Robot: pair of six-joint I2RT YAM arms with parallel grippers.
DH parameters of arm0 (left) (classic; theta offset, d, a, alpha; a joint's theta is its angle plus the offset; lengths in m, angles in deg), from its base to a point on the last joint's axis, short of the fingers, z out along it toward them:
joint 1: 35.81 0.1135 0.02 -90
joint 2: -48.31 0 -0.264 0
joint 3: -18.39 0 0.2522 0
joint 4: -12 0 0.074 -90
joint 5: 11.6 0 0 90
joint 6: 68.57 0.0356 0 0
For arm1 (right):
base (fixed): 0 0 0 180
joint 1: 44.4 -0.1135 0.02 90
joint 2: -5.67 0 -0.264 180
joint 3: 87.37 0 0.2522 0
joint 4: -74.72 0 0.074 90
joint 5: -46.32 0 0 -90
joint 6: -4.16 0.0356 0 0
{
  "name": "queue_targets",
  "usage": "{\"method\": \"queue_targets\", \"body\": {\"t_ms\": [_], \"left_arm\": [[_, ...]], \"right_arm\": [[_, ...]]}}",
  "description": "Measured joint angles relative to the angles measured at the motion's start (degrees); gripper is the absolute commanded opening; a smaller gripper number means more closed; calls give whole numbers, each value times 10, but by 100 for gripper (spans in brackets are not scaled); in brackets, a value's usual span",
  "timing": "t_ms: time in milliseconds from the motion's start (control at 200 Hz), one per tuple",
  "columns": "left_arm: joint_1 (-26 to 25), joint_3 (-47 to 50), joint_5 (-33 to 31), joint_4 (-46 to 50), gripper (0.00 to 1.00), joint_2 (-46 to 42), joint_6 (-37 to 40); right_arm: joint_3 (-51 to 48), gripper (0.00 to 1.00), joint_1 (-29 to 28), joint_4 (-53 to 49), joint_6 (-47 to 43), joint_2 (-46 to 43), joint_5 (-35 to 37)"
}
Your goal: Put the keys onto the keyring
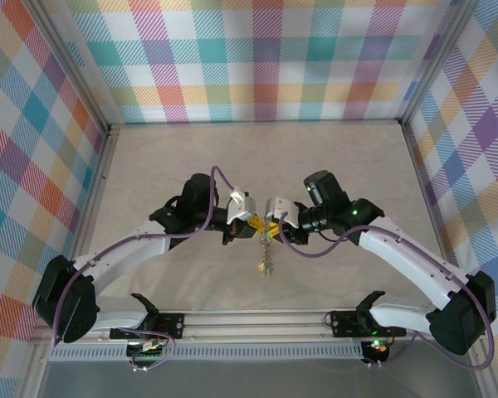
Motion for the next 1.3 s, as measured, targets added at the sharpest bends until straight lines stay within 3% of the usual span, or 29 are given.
{"method": "queue_targets", "body": {"t_ms": [280,625,885,965,1055,1115,1300], "left_arm": [[0,29,3,-58,0,-13,-29],[0,55,-5,-116,0,-38,-71],[1,57,-12,-130,0,-39,-75],[1,57,-15,-130,0,-39,-72],[0,54,-23,-106,9,-42,-53],[-1,46,-29,-77,22,-43,-30],[-1,-3,-42,21,29,-41,19]], "right_arm": [[-5,10,3,14,15,0,-14],[-7,20,5,57,43,26,-56],[-14,0,6,78,59,29,-66],[-14,0,8,77,59,29,-68],[-13,0,8,71,53,31,-65],[-6,0,7,55,44,36,-58],[41,0,1,-31,5,59,-19]]}}
